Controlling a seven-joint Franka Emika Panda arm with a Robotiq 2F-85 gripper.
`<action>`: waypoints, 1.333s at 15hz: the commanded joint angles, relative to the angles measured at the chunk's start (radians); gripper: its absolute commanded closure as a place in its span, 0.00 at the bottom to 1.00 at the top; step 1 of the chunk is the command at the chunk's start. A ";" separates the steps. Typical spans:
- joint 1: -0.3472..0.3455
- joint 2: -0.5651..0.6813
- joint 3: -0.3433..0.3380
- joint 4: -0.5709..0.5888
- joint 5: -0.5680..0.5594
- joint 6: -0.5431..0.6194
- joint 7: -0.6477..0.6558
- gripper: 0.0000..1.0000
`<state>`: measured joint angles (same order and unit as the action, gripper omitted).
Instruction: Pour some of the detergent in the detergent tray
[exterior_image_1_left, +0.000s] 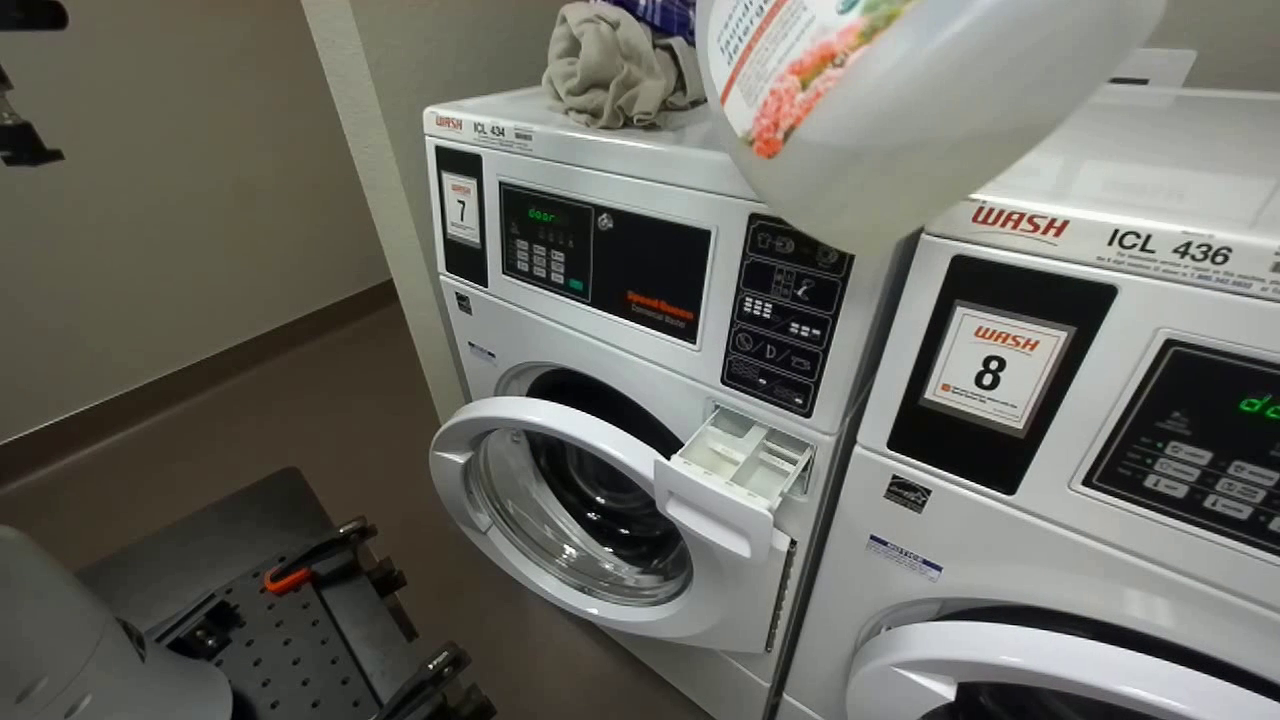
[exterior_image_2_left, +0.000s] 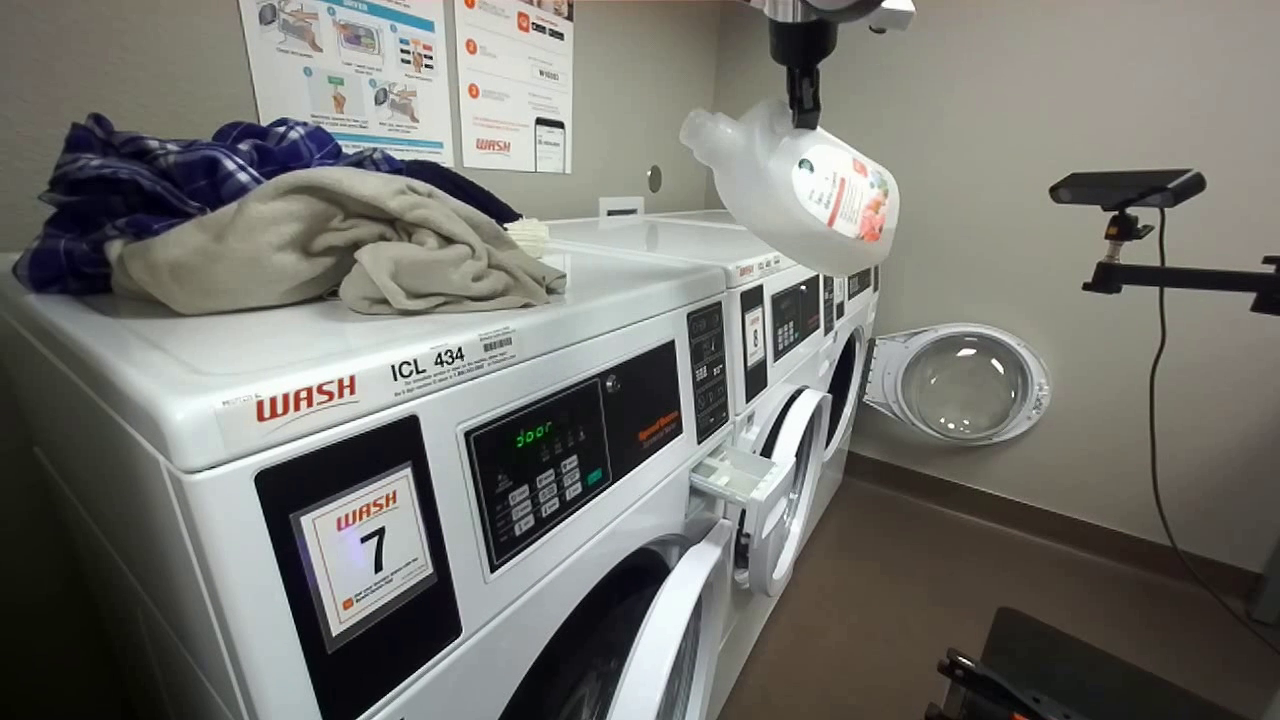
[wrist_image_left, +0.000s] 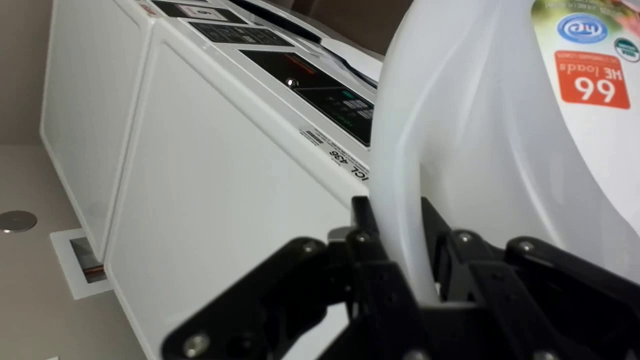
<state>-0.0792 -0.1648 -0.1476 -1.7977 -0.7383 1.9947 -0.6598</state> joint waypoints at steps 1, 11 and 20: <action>0.004 0.090 0.022 0.251 0.160 -0.159 0.048 0.94; -0.012 0.369 0.036 0.727 0.492 -0.323 0.415 0.94; -0.006 0.448 0.023 0.747 0.546 -0.011 0.660 0.94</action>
<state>-0.0839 0.2865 -0.1211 -1.0419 -0.2025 1.8784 -0.0668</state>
